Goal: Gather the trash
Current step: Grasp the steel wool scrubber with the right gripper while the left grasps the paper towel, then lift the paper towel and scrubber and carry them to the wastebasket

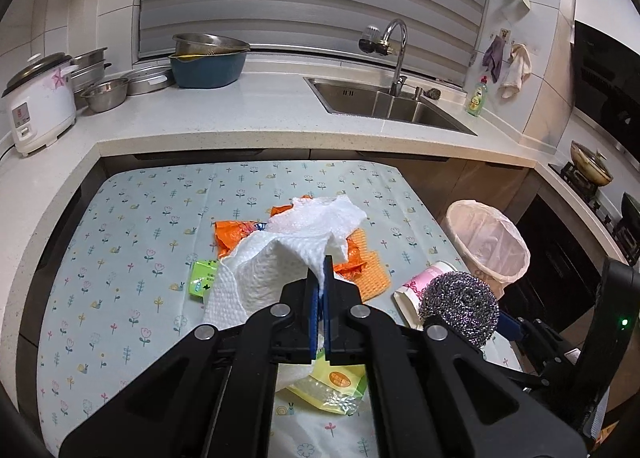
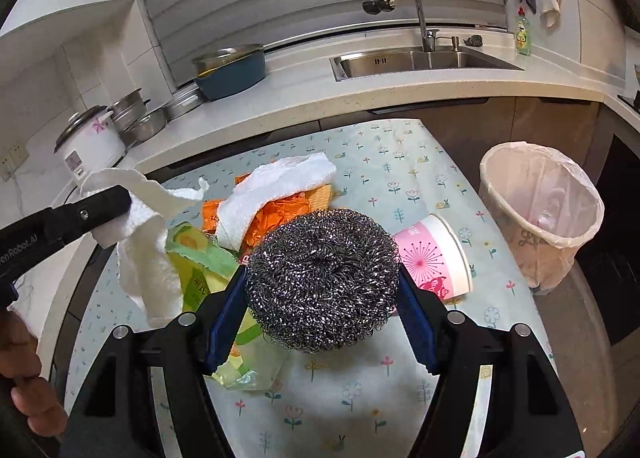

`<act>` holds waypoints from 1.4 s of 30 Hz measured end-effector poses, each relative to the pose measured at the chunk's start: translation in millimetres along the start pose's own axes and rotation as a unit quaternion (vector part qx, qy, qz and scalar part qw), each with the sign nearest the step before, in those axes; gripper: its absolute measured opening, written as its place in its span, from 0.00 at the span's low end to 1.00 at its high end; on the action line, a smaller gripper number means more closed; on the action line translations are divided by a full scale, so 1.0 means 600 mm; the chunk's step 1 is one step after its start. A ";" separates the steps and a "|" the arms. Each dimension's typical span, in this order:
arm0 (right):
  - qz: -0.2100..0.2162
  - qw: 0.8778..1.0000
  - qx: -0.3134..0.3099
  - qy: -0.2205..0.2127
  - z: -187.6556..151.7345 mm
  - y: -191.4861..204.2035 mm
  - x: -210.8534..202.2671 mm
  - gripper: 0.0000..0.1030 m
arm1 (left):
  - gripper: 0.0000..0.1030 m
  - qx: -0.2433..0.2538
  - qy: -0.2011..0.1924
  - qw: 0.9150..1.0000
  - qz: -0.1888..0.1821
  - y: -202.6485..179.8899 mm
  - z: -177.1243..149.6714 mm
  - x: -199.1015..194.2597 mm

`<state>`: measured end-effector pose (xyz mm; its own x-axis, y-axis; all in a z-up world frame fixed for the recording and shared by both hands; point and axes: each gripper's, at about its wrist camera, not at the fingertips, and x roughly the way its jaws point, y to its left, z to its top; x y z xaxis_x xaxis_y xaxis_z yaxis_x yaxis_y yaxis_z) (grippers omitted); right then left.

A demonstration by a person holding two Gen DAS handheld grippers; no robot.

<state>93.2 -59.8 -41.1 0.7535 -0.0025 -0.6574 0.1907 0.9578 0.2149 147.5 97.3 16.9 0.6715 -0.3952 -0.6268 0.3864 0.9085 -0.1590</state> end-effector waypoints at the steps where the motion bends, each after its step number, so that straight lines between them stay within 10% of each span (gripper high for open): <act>1: -0.003 1.000 -0.002 -0.002 0.000 -0.004 -0.003 0.66 | 0.01 0.001 -0.001 1.000 -0.002 -0.004 0.000 -0.001; 12: 0.019 1.000 -0.021 0.008 -0.002 0.005 0.009 0.66 | 0.03 0.008 0.020 0.999 -0.026 -0.038 0.003 0.009; 14: 0.019 0.999 -0.034 0.020 -0.017 0.015 0.026 0.66 | 0.10 0.001 0.023 1.000 -0.010 -0.027 0.000 0.013; 16: 0.019 0.998 -0.046 0.028 -0.032 0.023 0.037 0.66 | 0.43 -0.015 0.025 1.000 0.010 -0.008 -0.001 0.015; 29: 0.015 0.997 -0.064 0.039 -0.049 0.039 0.055 0.65 | 0.59 -0.064 0.022 0.996 0.060 0.084 -0.014 0.002; 39: 0.016 0.997 -0.068 0.043 -0.056 0.052 0.061 0.65 | 0.57 -0.088 0.096 0.991 0.038 0.099 -0.088 0.048; 42: 0.016 0.996 -0.070 0.045 -0.057 0.055 0.062 0.65 | 0.23 -0.089 0.108 0.990 0.029 0.100 -0.092 0.057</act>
<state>105.9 -18.5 -83.4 0.6970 0.0476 -0.7155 0.0740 0.9877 0.1378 158.7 146.1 -56.2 0.5304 -0.3211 -0.7846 0.2203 0.9459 -0.2381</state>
